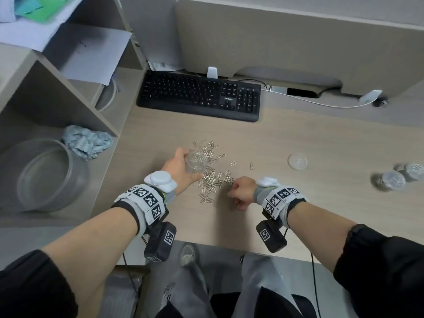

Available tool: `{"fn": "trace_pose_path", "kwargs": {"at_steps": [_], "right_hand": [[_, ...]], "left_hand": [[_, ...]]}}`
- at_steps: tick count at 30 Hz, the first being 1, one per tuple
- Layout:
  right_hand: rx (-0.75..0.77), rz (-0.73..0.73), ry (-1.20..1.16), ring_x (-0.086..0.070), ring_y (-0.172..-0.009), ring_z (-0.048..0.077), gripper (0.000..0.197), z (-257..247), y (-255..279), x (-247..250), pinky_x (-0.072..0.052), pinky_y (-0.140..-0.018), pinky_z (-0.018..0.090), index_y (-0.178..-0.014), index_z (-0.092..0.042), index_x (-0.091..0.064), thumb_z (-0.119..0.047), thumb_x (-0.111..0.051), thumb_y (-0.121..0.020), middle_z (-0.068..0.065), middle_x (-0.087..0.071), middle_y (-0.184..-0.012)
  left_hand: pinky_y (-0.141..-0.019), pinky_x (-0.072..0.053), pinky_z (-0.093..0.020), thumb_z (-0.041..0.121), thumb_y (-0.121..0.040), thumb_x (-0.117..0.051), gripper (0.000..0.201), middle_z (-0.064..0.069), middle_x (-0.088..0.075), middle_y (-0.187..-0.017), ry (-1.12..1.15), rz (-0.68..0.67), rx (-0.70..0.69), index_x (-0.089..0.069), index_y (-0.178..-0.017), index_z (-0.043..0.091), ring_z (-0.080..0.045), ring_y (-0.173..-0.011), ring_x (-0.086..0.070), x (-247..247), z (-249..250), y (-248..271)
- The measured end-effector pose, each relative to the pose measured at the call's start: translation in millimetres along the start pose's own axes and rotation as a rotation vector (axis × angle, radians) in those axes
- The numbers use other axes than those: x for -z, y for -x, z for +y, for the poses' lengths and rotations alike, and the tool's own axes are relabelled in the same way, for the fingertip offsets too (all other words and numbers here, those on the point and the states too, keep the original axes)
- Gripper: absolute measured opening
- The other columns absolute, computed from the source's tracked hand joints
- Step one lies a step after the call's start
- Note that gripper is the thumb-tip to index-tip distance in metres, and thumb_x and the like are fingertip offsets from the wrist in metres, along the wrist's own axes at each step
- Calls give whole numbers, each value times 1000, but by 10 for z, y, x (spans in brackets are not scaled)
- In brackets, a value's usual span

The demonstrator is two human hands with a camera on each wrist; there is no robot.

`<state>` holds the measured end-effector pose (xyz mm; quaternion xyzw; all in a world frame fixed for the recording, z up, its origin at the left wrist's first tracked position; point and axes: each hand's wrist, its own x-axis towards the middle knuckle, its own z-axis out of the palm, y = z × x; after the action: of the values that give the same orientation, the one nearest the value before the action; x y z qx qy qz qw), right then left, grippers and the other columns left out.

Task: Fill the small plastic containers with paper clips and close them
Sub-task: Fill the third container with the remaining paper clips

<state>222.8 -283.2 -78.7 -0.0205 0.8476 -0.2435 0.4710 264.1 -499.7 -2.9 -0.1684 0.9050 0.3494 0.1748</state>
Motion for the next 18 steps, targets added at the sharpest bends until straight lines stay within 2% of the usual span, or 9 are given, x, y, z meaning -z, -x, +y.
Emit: {"fn": "trace_pose_path", "kwargs": {"at_steps": [4,6,9,13,16,18], "right_hand": [[63,87,-186,-71,-67,30,12,-229,-56,-49,-62,-68,40,-79,-17,-60,-22,-62,-90,8,-69,-77],[69,85,-230,-68,-61,26,12,-311,-33,-43,-61,-63,39,-85,-12,-60,-22,-60,-92,10,-68,-76],[43,-89,-307,-66,-55,26,16,-367,38,-102,-58,-50,33,-86,-2,-59,-15,-57,-93,18,-65,-71],[-19,-252,-184,-67,-57,28,18,-306,32,-263,-60,-53,36,-90,3,-58,-14,-54,-95,18,-66,-71],[-18,-223,-212,-65,-56,27,16,-300,-26,-329,-59,-57,37,-87,-1,-57,-14,-53,-95,14,-64,-68],[26,-142,-300,-64,-56,25,15,-366,-61,-318,-57,-52,32,-83,-6,-57,-14,-54,-95,13,-63,-70]], "left_hand": [[-81,-43,-28,36,-74,-83,71,-4,-61,-119,0,13,8,-41,-129,15,-20,-93,-54,-2,-81,14],[-82,-43,-28,36,-74,-83,71,-4,-61,-119,5,21,15,-42,-128,15,-19,-93,-53,3,-123,17],[-81,-40,-26,35,-75,-83,71,-3,-60,-117,9,39,18,-42,-129,14,-23,-98,-56,34,-148,17],[-77,-38,-26,35,-76,-82,69,3,-53,-106,3,43,14,-41,-128,14,-19,-92,-52,62,-187,12],[-75,-37,-27,35,-75,-82,66,4,-54,-102,11,36,26,-42,-124,15,-21,-89,-52,53,-221,21],[-75,-37,-27,36,-75,-82,66,4,-54,-102,25,36,40,-43,-124,16,-21,-89,-52,43,-270,26]]}}
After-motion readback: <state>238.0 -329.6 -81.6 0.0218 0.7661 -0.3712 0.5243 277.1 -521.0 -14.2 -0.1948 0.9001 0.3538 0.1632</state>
